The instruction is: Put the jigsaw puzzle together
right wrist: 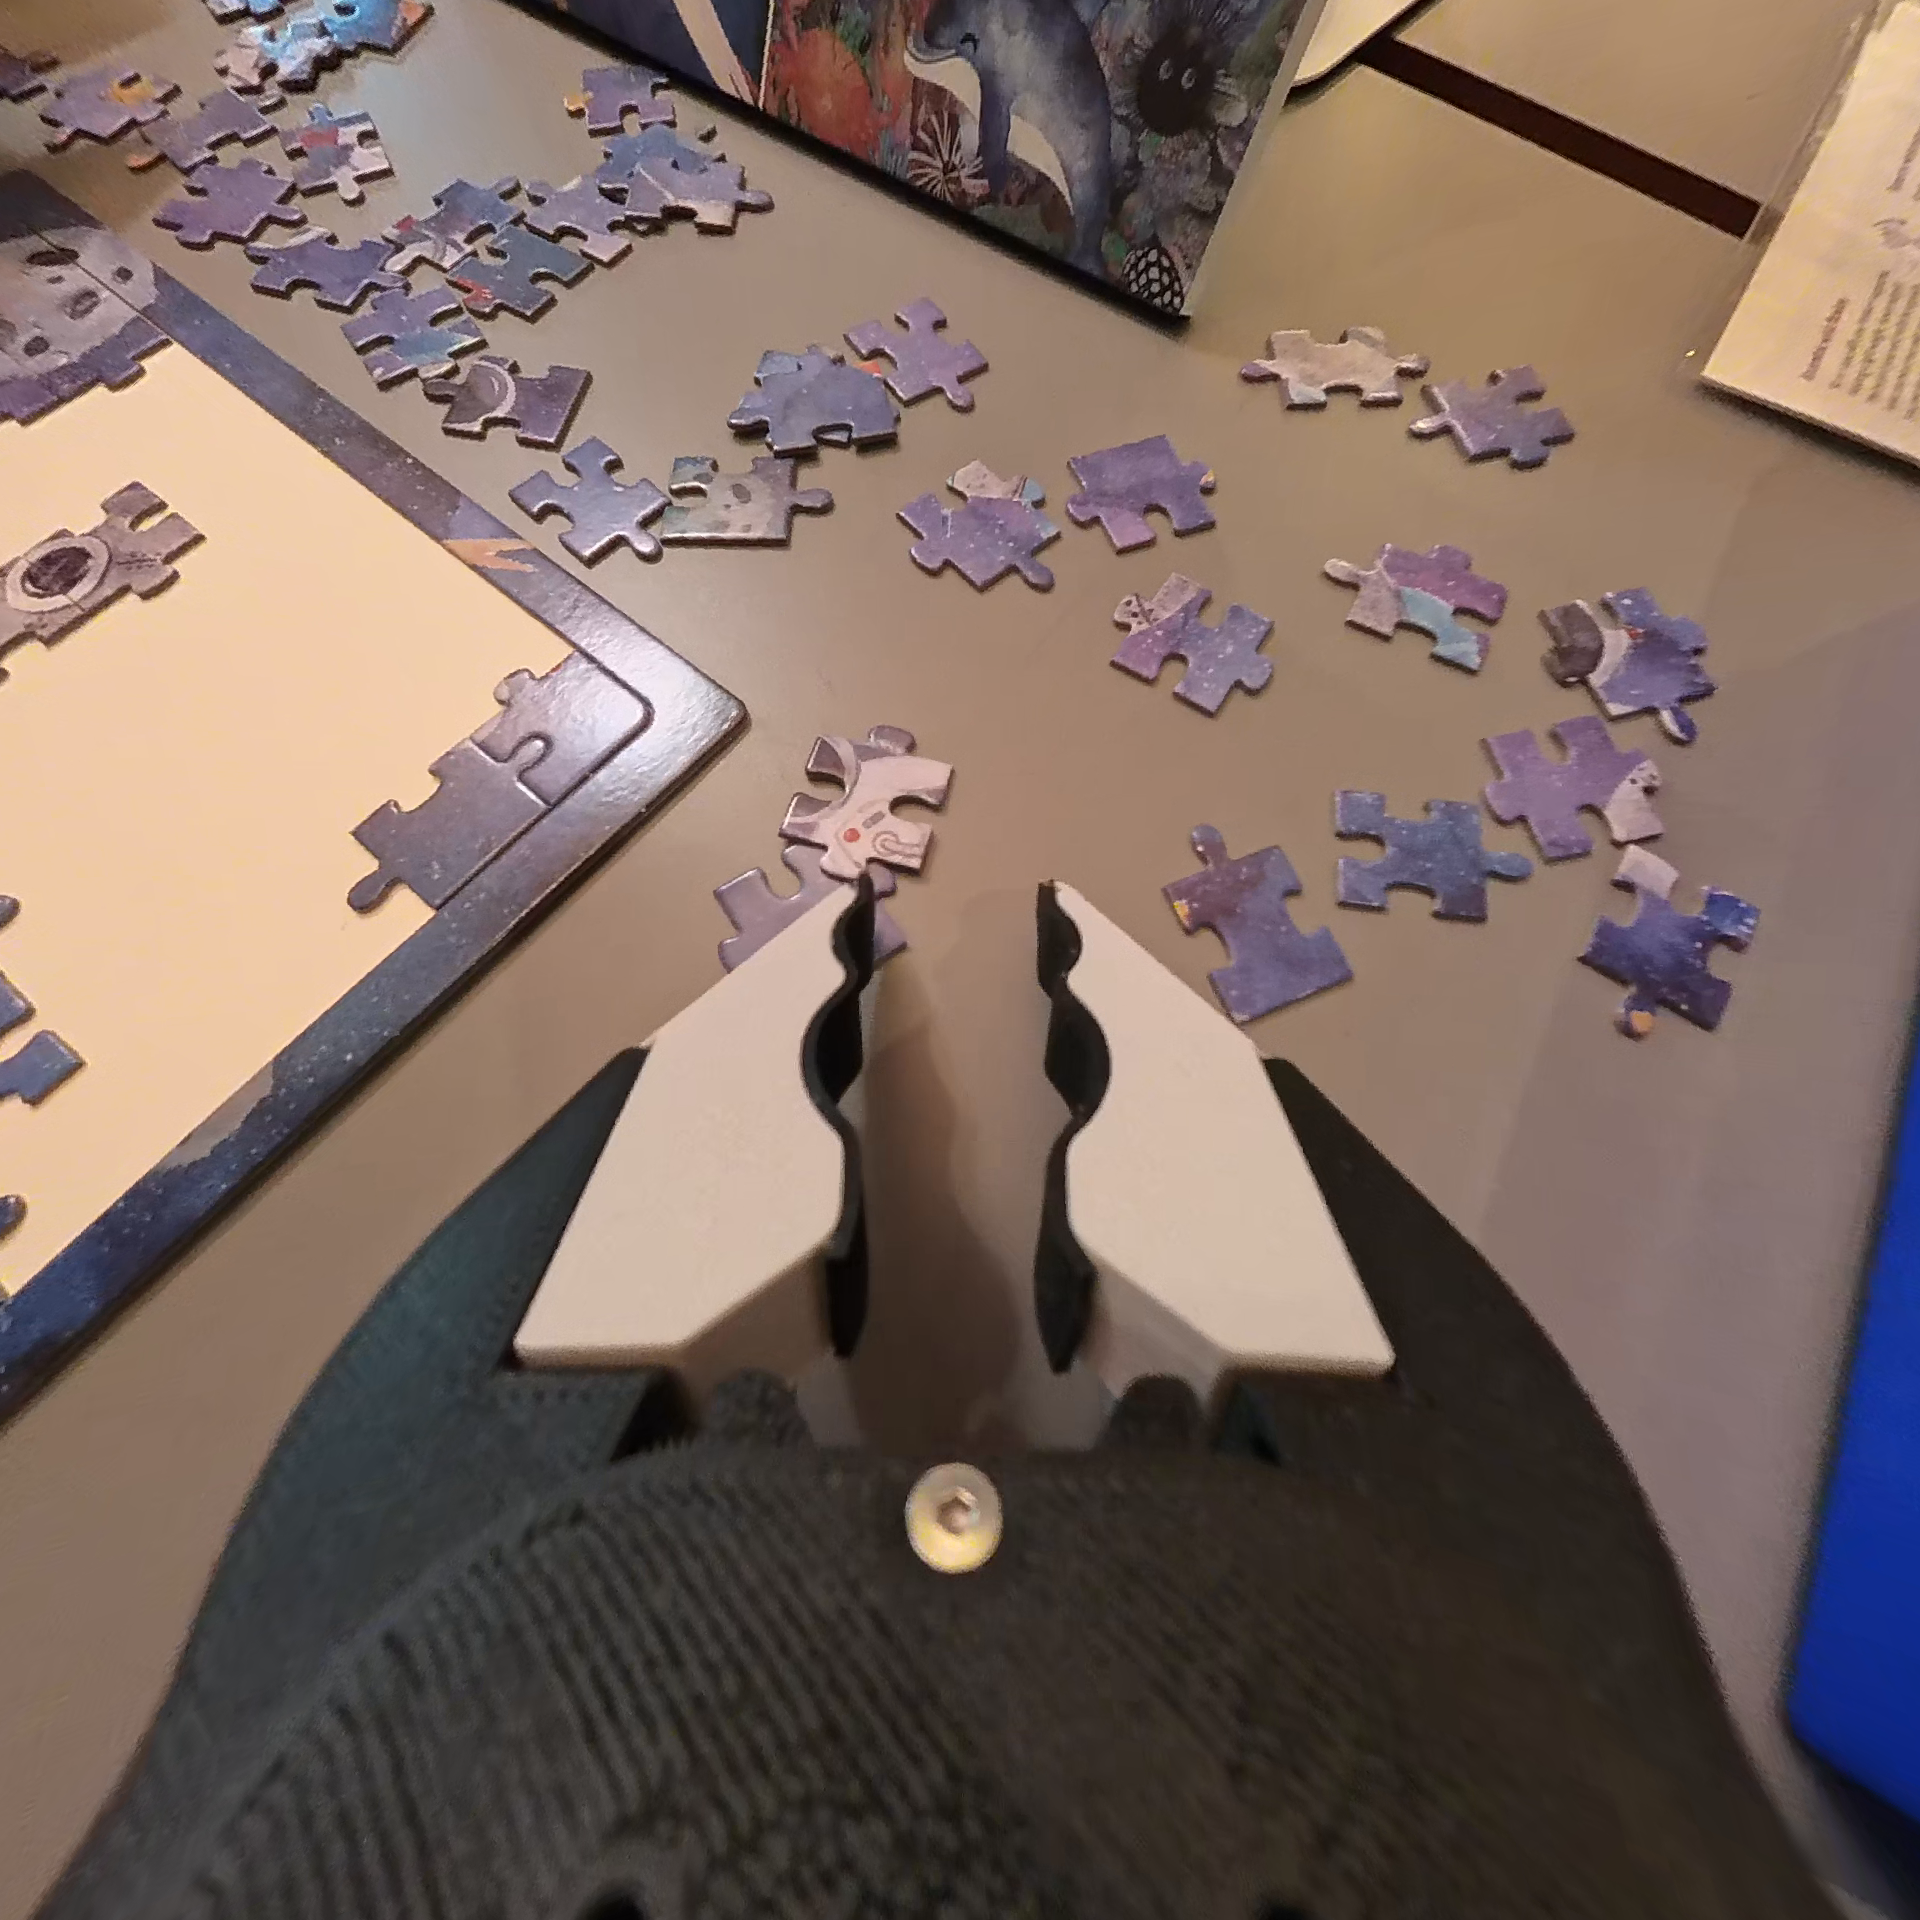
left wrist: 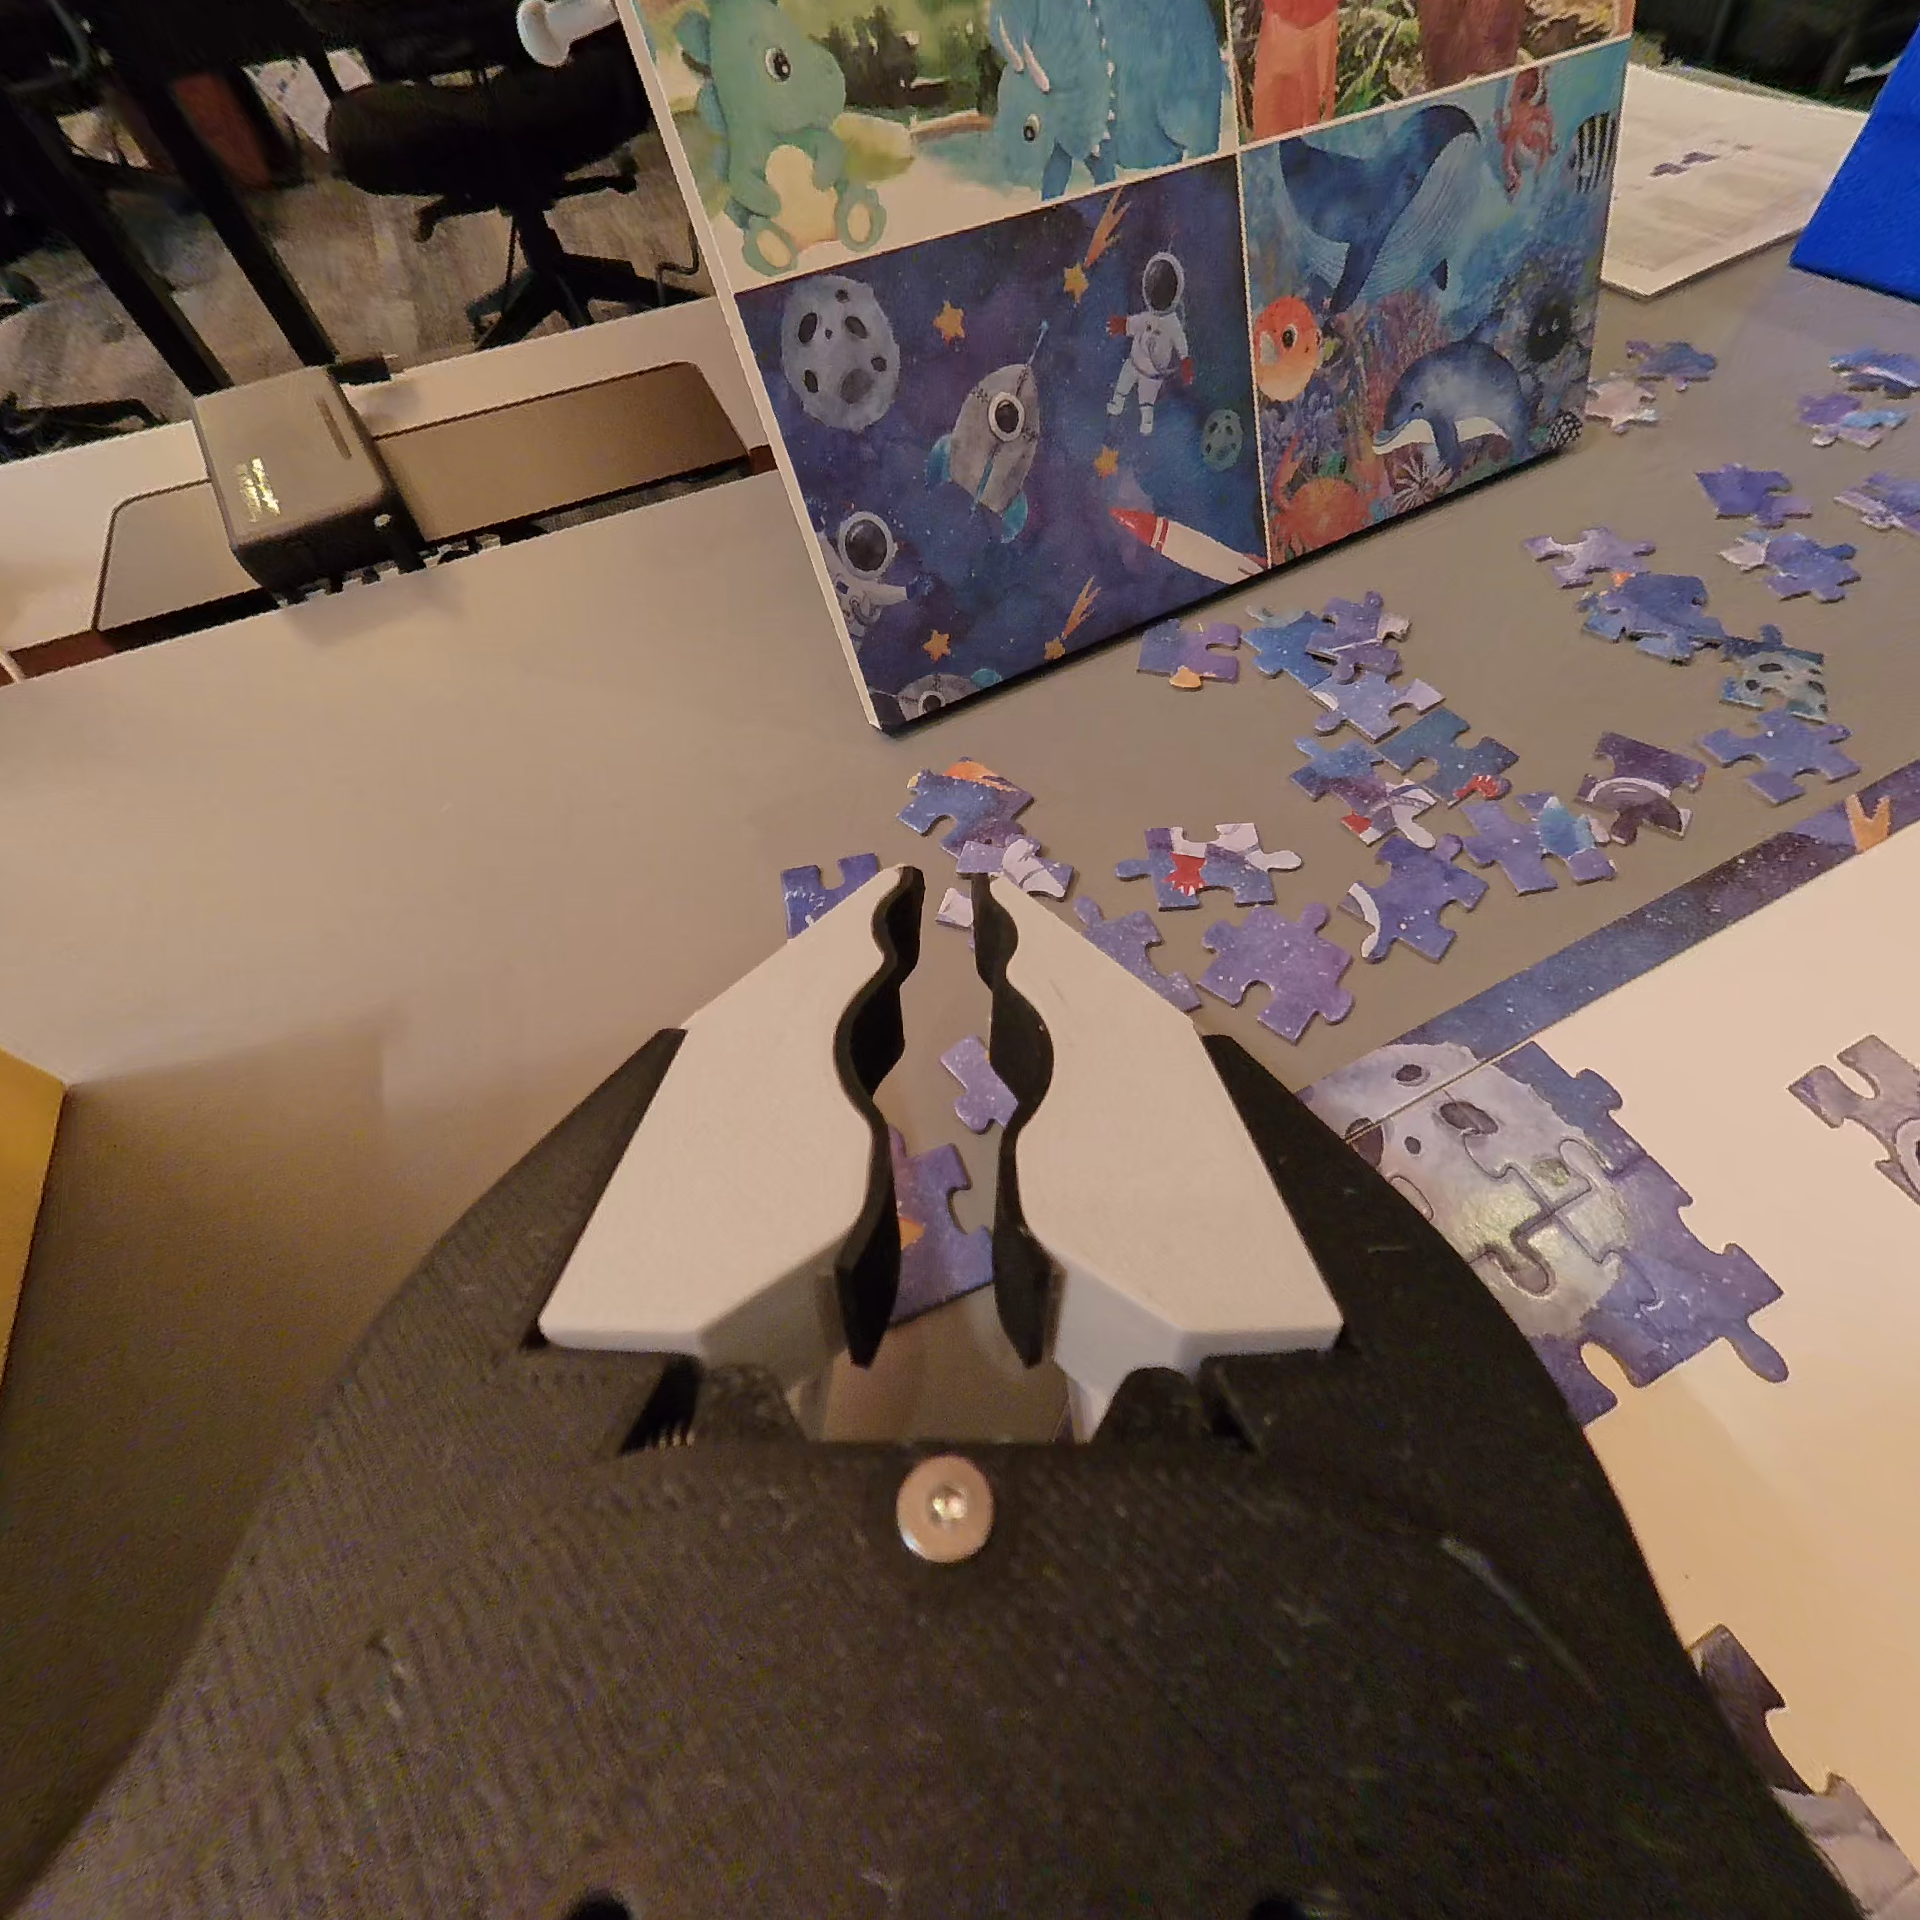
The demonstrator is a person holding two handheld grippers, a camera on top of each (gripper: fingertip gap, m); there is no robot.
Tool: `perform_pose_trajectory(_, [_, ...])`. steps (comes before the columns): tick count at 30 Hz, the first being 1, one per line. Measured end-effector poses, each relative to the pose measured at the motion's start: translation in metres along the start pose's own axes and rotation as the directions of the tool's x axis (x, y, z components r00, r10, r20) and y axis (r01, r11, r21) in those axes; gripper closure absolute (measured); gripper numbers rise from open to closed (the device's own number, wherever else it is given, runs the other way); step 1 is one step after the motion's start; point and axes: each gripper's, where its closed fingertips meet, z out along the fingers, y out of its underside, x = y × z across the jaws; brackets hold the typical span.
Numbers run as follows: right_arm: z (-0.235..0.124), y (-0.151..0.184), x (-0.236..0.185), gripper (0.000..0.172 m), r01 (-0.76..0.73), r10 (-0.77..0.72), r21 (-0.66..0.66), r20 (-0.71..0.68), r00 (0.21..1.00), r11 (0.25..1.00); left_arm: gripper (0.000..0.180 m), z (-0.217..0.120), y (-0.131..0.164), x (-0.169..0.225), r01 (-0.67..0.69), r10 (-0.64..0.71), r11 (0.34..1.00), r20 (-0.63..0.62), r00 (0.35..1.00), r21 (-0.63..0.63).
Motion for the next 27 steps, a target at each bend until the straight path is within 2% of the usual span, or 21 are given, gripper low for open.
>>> perform_pose_trajectory(20, [-0.006,-0.006,0.018,0.143,-0.031,0.035,0.051,-0.087,0.996,0.998,0.173,0.000,0.000,0.001,-0.002,0.002,1.000,-0.002,1.000,-0.001])
perform_pose_trajectory(27, [-0.014,-0.017,0.028,0.144,-0.060,0.078,0.134,-0.130,0.988,0.989,0.173,0.000,0.000,0.001,-0.003,0.003,1.000,-0.002,1.000,-0.001])
